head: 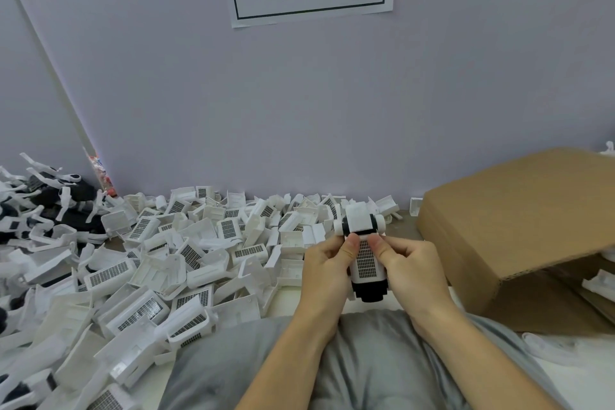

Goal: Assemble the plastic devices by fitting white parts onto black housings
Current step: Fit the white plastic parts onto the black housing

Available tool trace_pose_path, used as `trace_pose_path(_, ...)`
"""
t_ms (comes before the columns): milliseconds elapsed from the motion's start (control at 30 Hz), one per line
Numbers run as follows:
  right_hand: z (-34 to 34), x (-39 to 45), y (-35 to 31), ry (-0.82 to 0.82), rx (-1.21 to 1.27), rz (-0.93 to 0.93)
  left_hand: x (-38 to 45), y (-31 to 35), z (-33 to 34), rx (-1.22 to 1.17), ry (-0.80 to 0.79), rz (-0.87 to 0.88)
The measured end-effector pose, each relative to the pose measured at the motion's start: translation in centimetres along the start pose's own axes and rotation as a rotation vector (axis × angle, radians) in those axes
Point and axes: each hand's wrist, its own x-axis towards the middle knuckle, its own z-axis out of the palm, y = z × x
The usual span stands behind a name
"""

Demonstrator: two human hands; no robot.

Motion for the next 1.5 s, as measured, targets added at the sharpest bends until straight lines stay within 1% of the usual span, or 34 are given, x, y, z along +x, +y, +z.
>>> trace_pose_path(133, 0.1, 0.0, 0.1, 0.006, 0.004, -0.037, -0.1, 0.0, 0.1, 0.033, -0.004, 0.048)
trace_pose_path(300, 0.1, 0.1, 0.6, -0.016, 0.046, -0.027, -0.1, -0.2, 0.4, -0.014, -0.052, 0.000)
trace_pose_path(367, 0.0, 0.2, 0.7, -0.034, 0.057, -0.020, -0.1, -0.2, 0.3, 0.022, -0.065, 0.011)
trace_pose_path(467, -0.2, 0.3, 0.7, -0.152, 0.098, -0.019, 0.0, -0.4, 0.2, 0.064, -0.012, 0.026)
trace_pose_path(533, -0.2, 0.1, 0.6, -0.210, 0.037, -0.065, 0.1, -0.4, 0.0, 0.091, 0.040, 0.016)
trace_pose_path(667, -0.2, 0.1, 0.5, -0.199, -0.048, -0.103, 0.2, -0.5, -0.4, 0.126, 0.050, 0.016)
trace_pose_path(767, -0.5, 0.1, 0.5, -0.189, -0.022, -0.113, 0.4, -0.6, -0.3, 0.011, 0.011, -0.016)
trace_pose_path(833, -0.7, 0.2, 0.5, -0.181, 0.040, -0.087, 0.5, -0.6, -0.2, -0.090, -0.009, -0.049)
trace_pose_path(900, -1.1, 0.4, 0.5, -0.211, 0.092, -0.043, 0.7, -0.7, -0.2, -0.177, -0.014, -0.095)
trace_pose_path(967, -1.3, 0.5, 0.6, -0.237, 0.081, -0.048, 0.8, -0.8, -0.4, -0.199, -0.022, -0.122)
trace_pose_path(1100, -1.5, 0.7, 0.7, -0.216, -0.010, -0.084, 0.7, -1.1, -0.6, -0.107, 0.013, -0.110)
trace_pose_path(1167, -1.3, 0.8, 0.9, -0.129, -0.074, -0.086, 0.6, -0.9, -0.5, -0.118, 0.033, -0.109)
trace_pose_path(1233, -0.9, 0.5, 0.8, -0.023, -0.228, -0.205, 0.6, -0.7, -0.6, -0.140, 0.070, -0.105)
trace_pose_path(1267, -0.6, 0.2, 0.7, -0.023, -0.313, -0.295, 0.7, -0.6, -0.6, -0.144, 0.100, -0.106)
trace_pose_path(1300, -0.3, -0.2, 0.4, -0.066, -0.400, -0.358, 0.7, -0.5, -0.6, -0.150, 0.131, -0.116)
trace_pose_path(1333, -0.1, -0.5, 0.3, -0.133, -0.498, -0.373, 0.8, -0.4, -0.5, -0.169, 0.153, -0.138)
trace_pose_path(1367, 0.0, -0.5, 0.4, -0.191, -0.606, -0.350, 0.8, -0.3, -0.5, -0.199, 0.153, -0.171)
trace_pose_path(1400, 0.0, -0.5, 0.4, -0.210, -0.714, -0.304, 0.8, -0.2, -0.4, -0.231, 0.135, -0.202)
trace_pose_path(1467, -0.1, -0.4, 0.5, -0.184, -0.834, -0.214, 0.7, -0.2, -0.2, -0.211, 0.089, -0.231)
trace_pose_path(1500, -0.3, -0.3, 0.4, -0.156, -0.826, -0.199, 0.7, -0.2, -0.1, -0.163, 0.075, -0.227)
